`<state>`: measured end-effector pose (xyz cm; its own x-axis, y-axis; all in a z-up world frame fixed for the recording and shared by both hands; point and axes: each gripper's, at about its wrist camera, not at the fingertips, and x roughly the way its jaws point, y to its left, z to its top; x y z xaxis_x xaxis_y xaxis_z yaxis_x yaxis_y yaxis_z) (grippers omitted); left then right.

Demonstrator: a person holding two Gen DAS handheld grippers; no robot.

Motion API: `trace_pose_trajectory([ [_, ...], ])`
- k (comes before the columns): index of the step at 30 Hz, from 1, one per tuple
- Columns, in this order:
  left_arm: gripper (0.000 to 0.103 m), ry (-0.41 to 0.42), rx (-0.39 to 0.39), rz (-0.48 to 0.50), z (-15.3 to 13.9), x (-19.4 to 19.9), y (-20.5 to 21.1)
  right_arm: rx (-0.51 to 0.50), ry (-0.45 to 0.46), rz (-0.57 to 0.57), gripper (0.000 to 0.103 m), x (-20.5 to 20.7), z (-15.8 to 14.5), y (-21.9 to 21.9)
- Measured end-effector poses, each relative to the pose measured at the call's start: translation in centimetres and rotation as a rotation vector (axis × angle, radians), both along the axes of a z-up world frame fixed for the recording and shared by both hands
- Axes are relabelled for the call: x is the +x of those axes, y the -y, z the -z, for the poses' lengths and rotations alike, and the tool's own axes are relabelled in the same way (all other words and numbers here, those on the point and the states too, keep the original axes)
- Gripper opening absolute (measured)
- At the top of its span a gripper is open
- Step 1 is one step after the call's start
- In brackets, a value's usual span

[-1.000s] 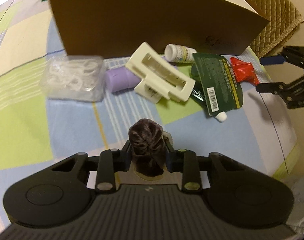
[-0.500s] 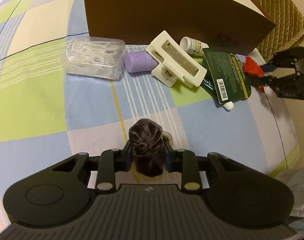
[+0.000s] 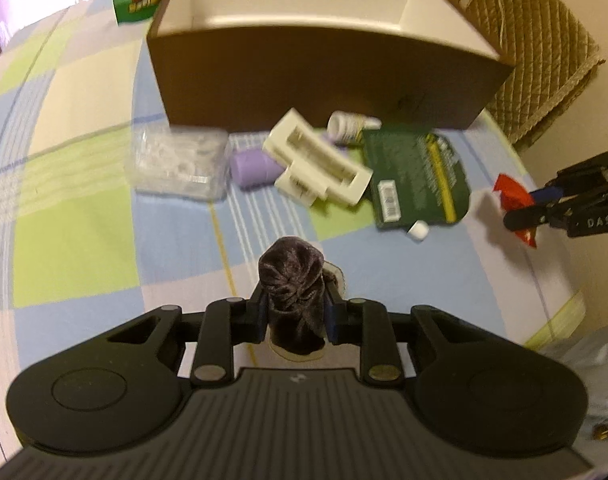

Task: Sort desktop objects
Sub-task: 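Carry the scrunchie and candy packet over the box with both grippers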

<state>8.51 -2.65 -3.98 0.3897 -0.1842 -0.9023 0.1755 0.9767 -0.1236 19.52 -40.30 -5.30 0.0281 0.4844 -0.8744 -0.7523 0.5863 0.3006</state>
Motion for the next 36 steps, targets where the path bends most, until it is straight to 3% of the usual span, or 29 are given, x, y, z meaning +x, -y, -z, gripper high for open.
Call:
trace_pose_trajectory([
  [10, 0.022, 0.085, 0.026, 0.080, -3.4, 1.6, 2.3, -0.048, 0.066, -0.025, 0.028, 0.8, -1.1, -1.2],
  [25, 0.022, 0.253, 0.117, 0.237, -10.1, 10.0, 1.9, 0.079, 0.205, 0.043, 0.028, 4.3, -9.1, -3.5],
  [36, 0.022, 0.210, 0.141, 0.246, -10.5, 18.1, 2.0, 0.020, 0.265, 0.021, 0.028, 10.7, -11.1, -7.9],
])
